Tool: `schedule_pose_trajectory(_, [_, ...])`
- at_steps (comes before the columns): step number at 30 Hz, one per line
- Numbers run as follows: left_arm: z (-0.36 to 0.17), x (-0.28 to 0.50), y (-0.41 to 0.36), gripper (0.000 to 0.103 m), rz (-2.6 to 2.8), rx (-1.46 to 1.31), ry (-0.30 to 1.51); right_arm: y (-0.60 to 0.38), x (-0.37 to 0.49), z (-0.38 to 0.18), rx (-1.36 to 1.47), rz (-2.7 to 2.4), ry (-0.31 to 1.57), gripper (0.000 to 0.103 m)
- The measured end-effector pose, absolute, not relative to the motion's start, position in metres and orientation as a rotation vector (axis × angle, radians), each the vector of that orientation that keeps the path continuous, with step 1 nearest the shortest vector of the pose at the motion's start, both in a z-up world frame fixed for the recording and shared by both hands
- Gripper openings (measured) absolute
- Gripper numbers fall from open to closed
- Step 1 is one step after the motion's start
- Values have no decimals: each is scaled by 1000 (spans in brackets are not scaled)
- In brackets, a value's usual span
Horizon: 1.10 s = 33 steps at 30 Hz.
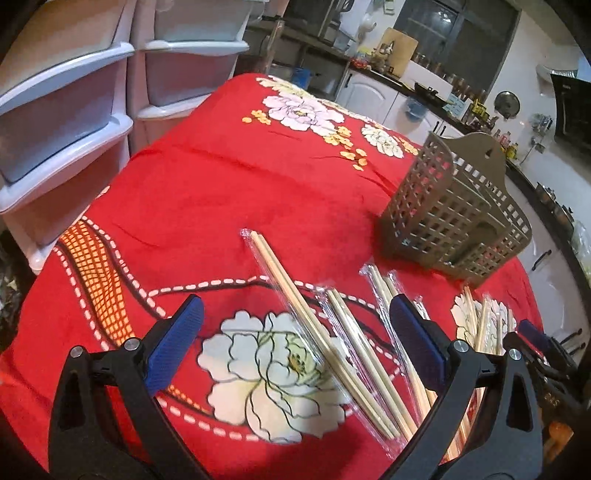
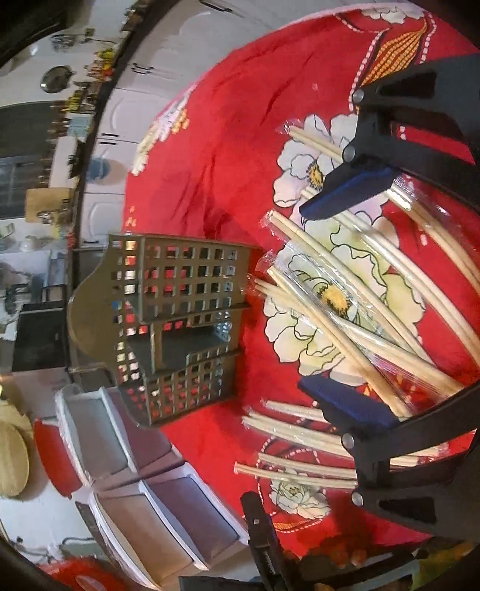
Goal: Organize utensils
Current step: 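Close the left tool on a wrapped chopstick pack while the right tool grasps another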
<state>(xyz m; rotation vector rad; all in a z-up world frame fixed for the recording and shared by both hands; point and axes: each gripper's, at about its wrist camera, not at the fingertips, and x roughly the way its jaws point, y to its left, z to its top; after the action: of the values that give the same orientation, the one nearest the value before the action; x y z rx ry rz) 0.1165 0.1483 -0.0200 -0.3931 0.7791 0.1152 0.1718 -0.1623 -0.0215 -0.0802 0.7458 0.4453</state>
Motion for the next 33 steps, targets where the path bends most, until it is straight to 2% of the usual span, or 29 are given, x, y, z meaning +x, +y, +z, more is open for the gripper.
schedule_pose_trajectory(4, [-29,128,165,92,102,-491,828,-159,191,-32,-48,473,826,65])
schedule_pose_trajectory(15, [-41,154,186,78,86,-591,869,-151,227,-45,45,482,941,54])
schedule_pose_trajectory(19, [-43,163,190,70,91,-607,875,-155,241,-49,106,484,973,44])
schedule_pose_trajectory(29, [-46,189,189,39,118,-549,904,-166,252,-49,159,515,969,22])
schedule_pose_trajectory(32, [-47,192,187,22,115,-524,915,-169,252,-46,164,532,951,18])
schedule_pose_trajectory(33, [-47,192,186,13,107,-520,916,-169,251,-44,165,537,946,17])
